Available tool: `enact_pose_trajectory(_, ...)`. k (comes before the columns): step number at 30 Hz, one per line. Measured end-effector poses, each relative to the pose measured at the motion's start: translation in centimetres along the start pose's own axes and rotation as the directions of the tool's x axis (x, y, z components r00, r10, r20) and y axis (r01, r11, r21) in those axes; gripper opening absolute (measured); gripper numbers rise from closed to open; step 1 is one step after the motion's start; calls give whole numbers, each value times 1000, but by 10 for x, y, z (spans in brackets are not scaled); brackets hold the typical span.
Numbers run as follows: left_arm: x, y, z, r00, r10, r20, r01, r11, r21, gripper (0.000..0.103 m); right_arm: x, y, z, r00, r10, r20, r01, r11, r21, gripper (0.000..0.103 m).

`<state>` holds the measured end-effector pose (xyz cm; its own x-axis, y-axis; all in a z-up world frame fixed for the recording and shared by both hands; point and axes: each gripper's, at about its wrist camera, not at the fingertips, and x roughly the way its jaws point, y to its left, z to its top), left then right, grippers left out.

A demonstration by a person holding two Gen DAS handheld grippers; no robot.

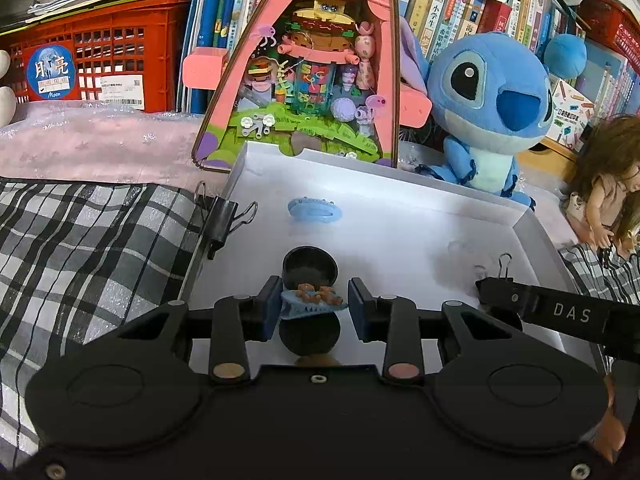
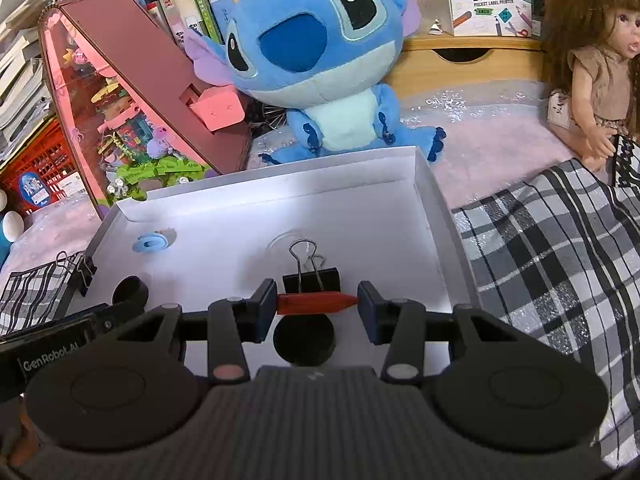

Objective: Organize rigid objects
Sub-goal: 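Carry blue toy piece in left tool while right tool carries red stick into tray, then open left tool releasing toy piece while right tool releases red stick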

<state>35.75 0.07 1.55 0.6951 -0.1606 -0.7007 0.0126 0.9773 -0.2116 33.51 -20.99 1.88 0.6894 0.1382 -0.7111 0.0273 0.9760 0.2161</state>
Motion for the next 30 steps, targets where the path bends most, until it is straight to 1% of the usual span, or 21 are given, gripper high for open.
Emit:
enact_pose_trajectory(9,1,-3,-2,1000,13,17,-13,1000,25,33,3,2,0,1000,-12,16,12,1000,-13,49)
enact_pose_trajectory(13,0,-5,-4,1000,15,21,-16,999,39,38,2,4,-1,1000,-15,21,15,1000,-27,49)
enact_pose_trajectory(15,-1,-6,-5,1000,9,21,-10,999,47,42,2,4,-1,1000,-12,28,13,1000,-27,52)
enact_pose_trajectory(16,-2,-8,-5,1000,7,21,-8,999,52,45,2,3,-2,999,-12,30,13,1000,-24,56)
enact_pose_trajectory(17,-2,-8,-6,1000,6,20,-7,998,56,48,1,3,-2,999,-11,32,12,1000,-24,63)
enact_pose_trajectory(18,-2,-10,-7,1000,6,20,-8,998,62,50,1,3,-3,999,-7,36,8,1000,-26,64)
enact_pose_trajectory(21,-5,-15,-9,1000,17,26,-19,997,79,60,0,4,-5,999,-2,42,3,999,-35,68)
enact_pose_trajectory(23,-7,-16,-11,999,28,32,-31,996,84,69,-1,5,-6,999,1,46,1,999,-43,71)
enact_pose_trajectory(28,-14,-15,-14,999,36,41,-40,995,90,74,-10,5,-9,998,9,66,-6,999,-54,77)
enact_pose_trajectory(30,-20,-13,-15,998,40,47,-44,995,87,75,-16,4,-10,997,10,79,-6,998,-54,82)
